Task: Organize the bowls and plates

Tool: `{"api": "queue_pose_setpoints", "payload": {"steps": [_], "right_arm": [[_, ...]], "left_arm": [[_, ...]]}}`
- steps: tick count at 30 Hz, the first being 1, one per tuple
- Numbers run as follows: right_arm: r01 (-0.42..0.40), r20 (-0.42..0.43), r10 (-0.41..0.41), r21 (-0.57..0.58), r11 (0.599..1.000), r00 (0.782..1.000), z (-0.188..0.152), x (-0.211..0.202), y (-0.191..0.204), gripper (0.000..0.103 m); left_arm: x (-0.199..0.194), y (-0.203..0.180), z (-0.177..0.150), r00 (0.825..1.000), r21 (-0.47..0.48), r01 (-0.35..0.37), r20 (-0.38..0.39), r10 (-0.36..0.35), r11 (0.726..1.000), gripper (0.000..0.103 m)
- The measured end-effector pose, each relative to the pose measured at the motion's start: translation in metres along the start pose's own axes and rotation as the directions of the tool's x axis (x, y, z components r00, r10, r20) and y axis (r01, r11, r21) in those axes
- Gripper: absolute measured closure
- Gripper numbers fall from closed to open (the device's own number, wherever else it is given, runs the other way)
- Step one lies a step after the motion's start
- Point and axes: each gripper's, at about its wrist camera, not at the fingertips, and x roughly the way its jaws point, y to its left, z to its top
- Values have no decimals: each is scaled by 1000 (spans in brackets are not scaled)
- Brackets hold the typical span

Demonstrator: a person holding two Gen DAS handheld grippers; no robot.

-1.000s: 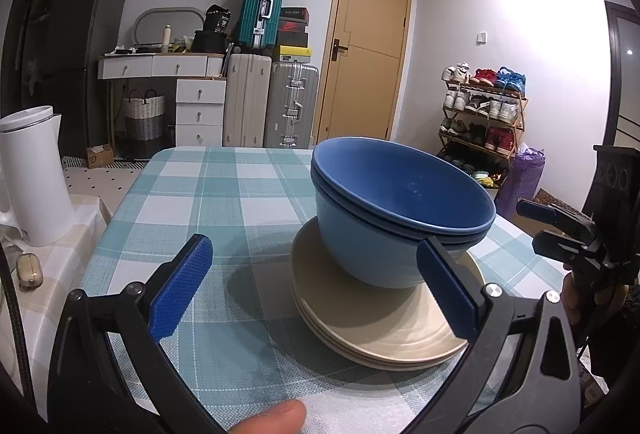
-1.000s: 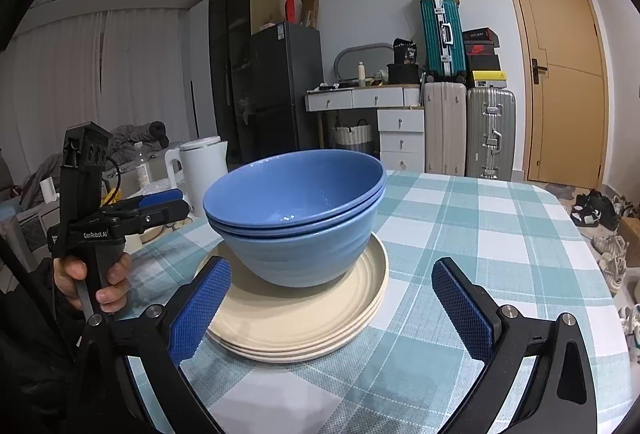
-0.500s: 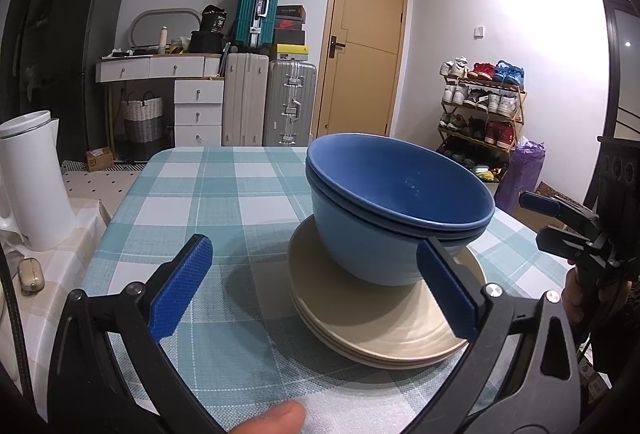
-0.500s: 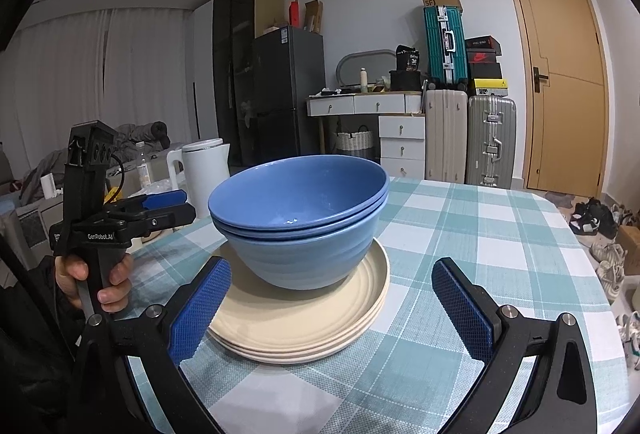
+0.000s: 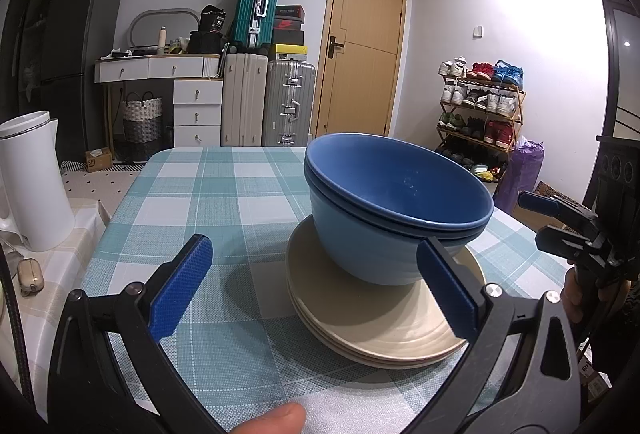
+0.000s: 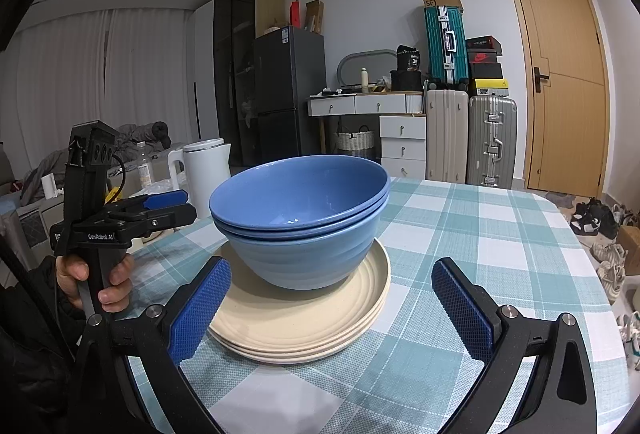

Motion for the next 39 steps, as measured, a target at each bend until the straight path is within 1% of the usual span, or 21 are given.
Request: {"api": "queue_pose_setpoints", "payload": {"steps": [39], "right_arm": [[-3, -1, 3, -2, 1000, 1000, 0, 1, 1, 1]], "left_arm": [[2, -4, 1, 1000, 8, 4, 6, -4, 1000, 1]]}}
